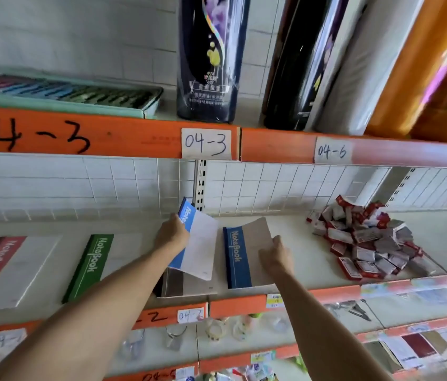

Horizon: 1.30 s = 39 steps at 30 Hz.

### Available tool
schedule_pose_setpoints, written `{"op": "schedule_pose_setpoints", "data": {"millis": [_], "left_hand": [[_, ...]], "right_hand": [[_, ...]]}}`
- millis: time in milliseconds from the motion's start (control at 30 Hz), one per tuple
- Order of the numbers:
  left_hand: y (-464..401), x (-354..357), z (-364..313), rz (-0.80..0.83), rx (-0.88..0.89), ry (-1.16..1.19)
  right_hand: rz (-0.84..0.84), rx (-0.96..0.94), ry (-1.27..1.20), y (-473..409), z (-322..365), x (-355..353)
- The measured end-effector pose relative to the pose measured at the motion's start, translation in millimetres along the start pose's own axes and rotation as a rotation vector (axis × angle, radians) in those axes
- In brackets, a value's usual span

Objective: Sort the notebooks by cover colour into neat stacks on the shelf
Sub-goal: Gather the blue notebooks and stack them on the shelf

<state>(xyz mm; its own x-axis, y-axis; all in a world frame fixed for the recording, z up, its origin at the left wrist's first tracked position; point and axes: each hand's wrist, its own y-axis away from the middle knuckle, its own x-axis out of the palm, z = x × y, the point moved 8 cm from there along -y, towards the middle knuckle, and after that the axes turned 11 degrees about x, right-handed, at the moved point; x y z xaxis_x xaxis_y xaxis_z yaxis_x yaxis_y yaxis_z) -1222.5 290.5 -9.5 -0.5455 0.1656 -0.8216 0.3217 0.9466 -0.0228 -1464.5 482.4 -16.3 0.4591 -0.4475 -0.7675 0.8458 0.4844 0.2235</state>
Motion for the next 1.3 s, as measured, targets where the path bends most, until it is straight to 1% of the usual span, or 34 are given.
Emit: {"op": "schedule_pose_setpoints", "data": {"millis": [133, 367, 500, 600, 733, 800, 867, 1000, 1067, 1167, 1300], "left_hand": [[0, -6, -12, -0.044, -0.014, -0.005], [0, 9, -45, -0.062, -0.030, 0.033], [7, 33, -67, -0.030, -0.043, 0.053], [16, 59, -83, 0.006, -0.062, 0.084], [22, 88, -103, 0.093, -0.071, 0.101], [27, 98, -110, 0.121, -0.086, 0.060], [31, 104, -115, 0.113, -0.091, -0.032], [41, 106, -123, 0.099, -0.033, -0.393], [45, 109, -126, 0.088, 0.017, -0.520], [52, 111, -129, 0.081, 0.048, -0.591], [56, 108, -128, 0.060, 0.054, -0.583]], "right_hand": [[0.004, -0.033, 0.136, -27, 6, 4], [0.095, -0.058, 0.298, -57, -6, 13], [0.171, -0.129, 0.286, -66, -7, 9], [0.195, -0.176, 0.320, -73, -9, 2], [0.250, -0.233, 0.309, -84, -13, -5], [0.285, -0.259, 0.299, -86, -14, -8], [0.304, -0.291, 0.283, -87, -14, -10], [0.312, -0.361, 0.258, -88, -14, -11], [0.320, -0.383, 0.245, -89, -15, -10], [0.321, -0.406, 0.249, -87, -17, -9], [0.274, -0.462, 0.256, -82, -12, -8]]}}
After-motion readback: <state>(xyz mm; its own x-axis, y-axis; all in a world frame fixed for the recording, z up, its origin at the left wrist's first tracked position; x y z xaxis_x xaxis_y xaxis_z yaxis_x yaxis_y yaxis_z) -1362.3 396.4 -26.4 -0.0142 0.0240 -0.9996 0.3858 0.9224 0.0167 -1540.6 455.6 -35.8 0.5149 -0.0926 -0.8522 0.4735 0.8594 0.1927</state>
